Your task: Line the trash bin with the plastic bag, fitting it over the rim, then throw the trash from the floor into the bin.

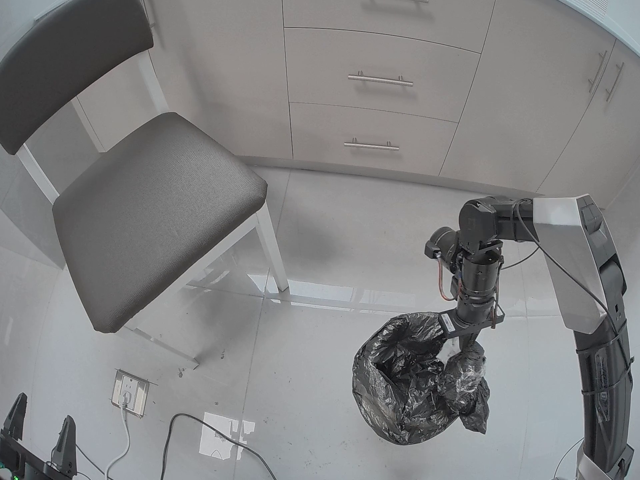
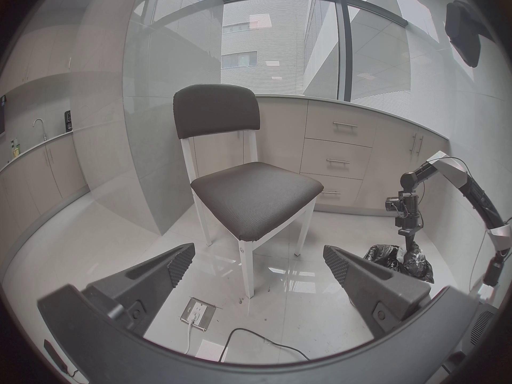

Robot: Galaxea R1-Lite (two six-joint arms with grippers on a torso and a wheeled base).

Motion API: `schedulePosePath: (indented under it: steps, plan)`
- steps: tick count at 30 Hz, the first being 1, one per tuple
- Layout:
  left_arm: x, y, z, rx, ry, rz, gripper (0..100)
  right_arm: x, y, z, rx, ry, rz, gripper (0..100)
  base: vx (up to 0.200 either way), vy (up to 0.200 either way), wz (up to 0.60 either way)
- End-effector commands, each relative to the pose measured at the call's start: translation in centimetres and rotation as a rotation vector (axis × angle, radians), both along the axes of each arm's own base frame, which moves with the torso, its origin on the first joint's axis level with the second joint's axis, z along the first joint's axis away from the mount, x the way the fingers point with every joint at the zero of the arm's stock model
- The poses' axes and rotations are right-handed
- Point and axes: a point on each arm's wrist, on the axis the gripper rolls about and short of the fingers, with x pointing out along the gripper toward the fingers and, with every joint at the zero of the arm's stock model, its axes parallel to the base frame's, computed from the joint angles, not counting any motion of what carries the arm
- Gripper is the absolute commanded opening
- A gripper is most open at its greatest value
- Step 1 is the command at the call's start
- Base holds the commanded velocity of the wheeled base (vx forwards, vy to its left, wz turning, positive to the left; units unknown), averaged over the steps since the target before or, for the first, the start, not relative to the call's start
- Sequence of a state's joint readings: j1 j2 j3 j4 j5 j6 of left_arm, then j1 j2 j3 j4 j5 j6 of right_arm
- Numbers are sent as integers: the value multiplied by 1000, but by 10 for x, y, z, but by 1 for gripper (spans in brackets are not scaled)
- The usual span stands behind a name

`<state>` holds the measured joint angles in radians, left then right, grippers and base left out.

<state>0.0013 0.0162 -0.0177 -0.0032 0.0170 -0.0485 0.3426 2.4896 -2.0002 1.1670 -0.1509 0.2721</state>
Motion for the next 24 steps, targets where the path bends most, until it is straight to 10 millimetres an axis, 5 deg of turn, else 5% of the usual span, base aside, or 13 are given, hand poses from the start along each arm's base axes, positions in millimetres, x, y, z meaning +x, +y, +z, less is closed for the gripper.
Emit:
schedulePosePath:
  steps: [1,11,24]
  plan:
    - [0,0,-5,1,3,2,100,-8,25,16,-6,-90,50,0,0,0,0]
    - [0,0,-5,2,3,2,100,-14,53,33,7,-240,101,0,0,0,0]
    - [0,0,-5,-1,3,5,100,-15,82,24,2,-325,164,0,0,0,0]
